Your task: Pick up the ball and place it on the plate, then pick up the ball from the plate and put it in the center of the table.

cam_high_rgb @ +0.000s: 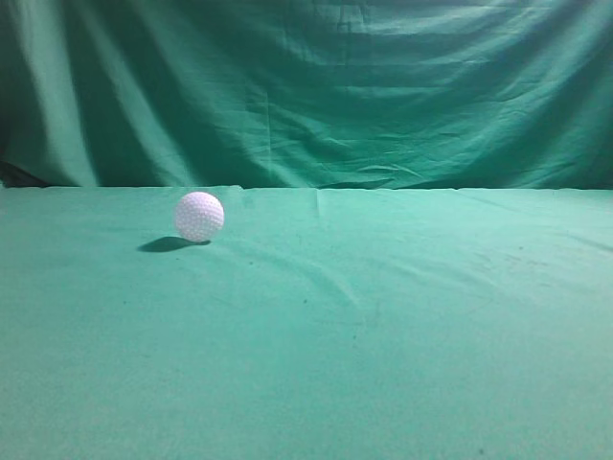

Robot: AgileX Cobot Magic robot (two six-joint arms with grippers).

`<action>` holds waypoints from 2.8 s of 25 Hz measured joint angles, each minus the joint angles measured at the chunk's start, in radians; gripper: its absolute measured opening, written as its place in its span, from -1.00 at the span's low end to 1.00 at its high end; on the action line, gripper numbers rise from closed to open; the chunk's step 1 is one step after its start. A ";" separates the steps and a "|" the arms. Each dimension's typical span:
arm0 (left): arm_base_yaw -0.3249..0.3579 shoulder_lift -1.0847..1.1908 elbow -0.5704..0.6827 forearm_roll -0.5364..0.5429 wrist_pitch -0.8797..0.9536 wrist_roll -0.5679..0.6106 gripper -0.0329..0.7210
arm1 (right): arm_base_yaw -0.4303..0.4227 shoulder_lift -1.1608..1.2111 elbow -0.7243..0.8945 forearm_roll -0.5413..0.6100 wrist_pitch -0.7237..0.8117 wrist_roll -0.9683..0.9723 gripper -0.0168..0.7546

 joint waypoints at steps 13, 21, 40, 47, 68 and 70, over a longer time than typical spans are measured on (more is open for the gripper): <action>0.000 -0.006 0.083 0.051 0.037 -0.025 -0.91 | 0.000 -0.615 0.751 0.000 -0.347 0.116 -0.96; 0.000 -0.006 0.198 0.098 -0.075 -0.026 -0.91 | 0.000 -0.801 1.057 0.000 -0.518 0.157 -0.96; 0.000 -0.006 0.269 0.133 -0.122 -0.026 -0.91 | 0.000 -0.803 1.233 0.015 -0.796 0.179 -0.96; 0.000 -0.006 0.269 0.133 -0.122 -0.026 -0.91 | 0.000 -0.803 1.233 0.006 -0.781 0.179 -0.96; 0.000 -0.006 0.269 0.133 -0.122 -0.026 -0.91 | -0.557 -1.134 1.439 0.059 -0.812 0.167 -0.96; 0.000 -0.006 0.269 0.131 -0.122 -0.026 -0.91 | -0.570 -1.134 1.439 0.053 -0.770 0.167 -0.96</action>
